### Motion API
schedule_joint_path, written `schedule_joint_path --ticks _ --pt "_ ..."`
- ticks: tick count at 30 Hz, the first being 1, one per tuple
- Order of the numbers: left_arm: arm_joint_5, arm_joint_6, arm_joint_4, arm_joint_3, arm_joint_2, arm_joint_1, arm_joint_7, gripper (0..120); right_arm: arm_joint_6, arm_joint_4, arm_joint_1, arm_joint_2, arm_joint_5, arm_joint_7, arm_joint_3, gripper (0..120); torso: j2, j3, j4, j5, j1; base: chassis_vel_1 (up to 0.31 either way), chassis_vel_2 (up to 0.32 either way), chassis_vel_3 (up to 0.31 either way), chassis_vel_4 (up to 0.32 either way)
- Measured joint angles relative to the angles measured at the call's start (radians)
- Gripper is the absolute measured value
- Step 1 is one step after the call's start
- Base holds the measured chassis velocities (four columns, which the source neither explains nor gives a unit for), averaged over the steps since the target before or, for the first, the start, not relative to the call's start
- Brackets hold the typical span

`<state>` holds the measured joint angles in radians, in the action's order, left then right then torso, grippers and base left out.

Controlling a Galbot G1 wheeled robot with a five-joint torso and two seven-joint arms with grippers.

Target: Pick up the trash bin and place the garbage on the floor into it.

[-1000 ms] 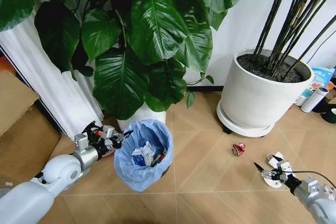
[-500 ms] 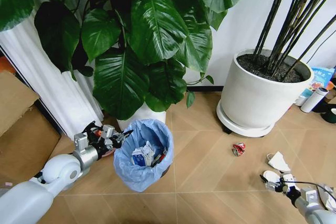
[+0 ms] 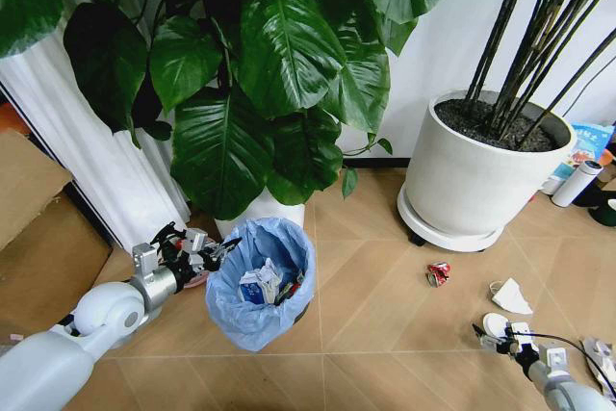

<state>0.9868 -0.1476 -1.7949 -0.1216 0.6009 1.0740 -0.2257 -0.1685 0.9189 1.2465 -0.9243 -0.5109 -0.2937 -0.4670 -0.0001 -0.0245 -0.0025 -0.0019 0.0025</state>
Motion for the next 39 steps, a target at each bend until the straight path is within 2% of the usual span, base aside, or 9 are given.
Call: schedule_joint_path --ticks 2,5,11,23,26,34,35,36,39 --pt "0.002 0.000 0.000 0.000 0.000 -0.001 0.001 0 0.000 -0.016 -0.012 -0.004 0.000 0.000 0.007 100 0.000 0.000 -0.0003 -0.0008 0.000 0.000 0.000 0.000 0.000" --pt "0.006 -0.001 0.000 0.000 -0.001 -0.005 0.005 0 0.000 -0.053 -0.046 -0.014 0.000 0.001 0.022 100 0.000 0.000 0.0000 0.0005 0.000 0.000 0.000 0.000 0.000" --pt "0.009 -0.002 0.000 0.001 -0.001 -0.009 0.010 0 0.000 -0.105 -0.091 -0.030 -0.015 0.001 0.043 100 0.000 0.000 0.0000 0.0002 0.000 0.000 0.000 0.000 0.000" --pt "0.015 -0.003 -0.004 0.002 -0.001 -0.013 0.018 0 0.003 -0.158 -0.128 -0.055 -0.037 0.001 0.056 97 0.000 0.000 -0.0001 -0.0002 0.000 0.000 0.000 0.000 0.000" --pt "0.016 -0.003 -0.005 0.002 -0.001 -0.013 0.019 0 0.005 -0.163 -0.132 -0.058 -0.042 0.001 0.056 91 0.000 0.000 0.0000 -0.0001 0.000 0.000 0.000 0.000 0.000" --pt "0.017 -0.003 -0.005 0.004 0.000 -0.013 0.019 0 0.003 -0.198 -0.158 -0.078 -0.049 0.000 0.062 58 0.000 0.000 0.0000 -0.0009 0.000 0.000 0.000 0.000 0.000" --pt "0.017 -0.003 -0.005 0.004 0.000 -0.013 0.019 0 0.003 -0.198 -0.158 -0.078 -0.049 0.000 0.062 58 0.000 0.000 0.0000 -0.0009 0.000 0.000 0.000 0.000 0.000" --pt "0.017 -0.003 -0.004 0.004 0.000 -0.013 0.019 0 0.002 -0.204 -0.163 -0.080 -0.048 -0.001 0.063 52 0.000 0.000 -0.0001 -0.0009 0.000 0.000 0.000 0.000 0.000" --pt "0.018 -0.003 -0.004 0.004 0.000 -0.013 0.019 0 0.002 -0.210 -0.167 -0.081 -0.046 -0.001 0.065 43 0.000 0.000 0.0002 -0.0009 0.000 0.000 0.000 0.000 0.000"
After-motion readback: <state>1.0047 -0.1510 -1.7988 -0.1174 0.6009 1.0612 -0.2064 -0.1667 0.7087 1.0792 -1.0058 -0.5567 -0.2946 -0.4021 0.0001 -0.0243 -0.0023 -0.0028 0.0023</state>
